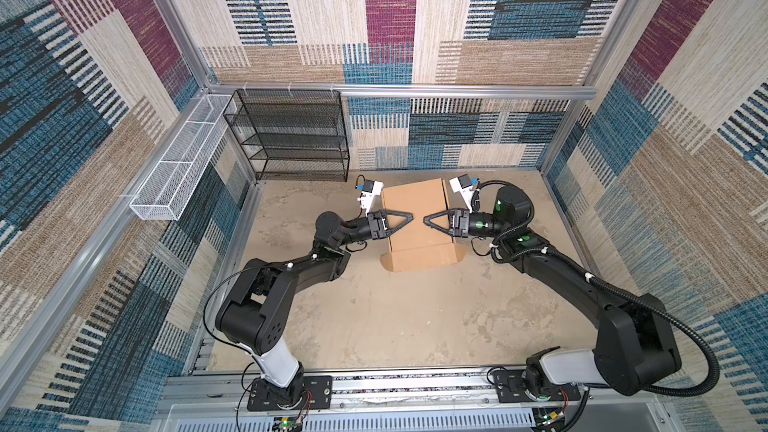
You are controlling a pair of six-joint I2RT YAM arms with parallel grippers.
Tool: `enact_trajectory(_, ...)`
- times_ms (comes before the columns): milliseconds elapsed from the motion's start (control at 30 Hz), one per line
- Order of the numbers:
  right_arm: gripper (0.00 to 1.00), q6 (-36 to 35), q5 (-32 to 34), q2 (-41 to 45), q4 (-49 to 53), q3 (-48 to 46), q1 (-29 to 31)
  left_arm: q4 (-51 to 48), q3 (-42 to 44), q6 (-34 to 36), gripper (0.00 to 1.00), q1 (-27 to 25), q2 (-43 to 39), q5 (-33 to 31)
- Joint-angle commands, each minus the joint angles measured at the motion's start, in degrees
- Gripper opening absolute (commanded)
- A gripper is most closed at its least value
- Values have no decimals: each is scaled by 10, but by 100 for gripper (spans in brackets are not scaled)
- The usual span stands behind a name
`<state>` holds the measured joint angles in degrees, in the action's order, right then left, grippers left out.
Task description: Fold the paper box
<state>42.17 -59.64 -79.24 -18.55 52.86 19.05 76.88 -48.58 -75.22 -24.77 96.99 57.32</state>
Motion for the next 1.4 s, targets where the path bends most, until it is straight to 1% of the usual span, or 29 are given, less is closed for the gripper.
enact_trajectory(0,54,11,3,-4,-8,3,1,38,-8,-7,60,-4,5,22)
enact_trajectory(167,54,12,1,-9,-9,4,2,38,-16,-13,54,-4,15,23)
enact_trajectory(267,54,9,2,-9,-2,10,3,38,-21,-15,47,-5,18,23)
enact_trajectory(333,54,5,4,-9,4,12,2,38,-22,-16,45,-5,18,20)
enact_trajectory(467,59,1,9,-11,9,11,2,39,-24,-19,40,-5,21,22)
enact_trajectory(600,59,4,12,-10,6,4,3,40,-23,-21,39,-5,19,20)
enact_trajectory(667,63,3,12,-7,7,4,3,40,-24,-22,38,-5,18,19)
enact_trajectory(833,80,-16,26,7,32,10,4,40,-23,-30,36,-1,21,12)
enact_trajectory(900,84,-30,32,15,51,14,3,40,-22,-36,34,5,22,9)
enact_trajectory(1000,88,-56,47,29,85,20,2,40,-17,-46,31,18,23,7)
enact_trajectory(1067,90,-76,59,40,106,23,1,40,-17,-50,24,27,21,9)
enact_trajectory(1367,95,-155,140,84,181,25,-11,40,-21,-92,21,61,9,23)
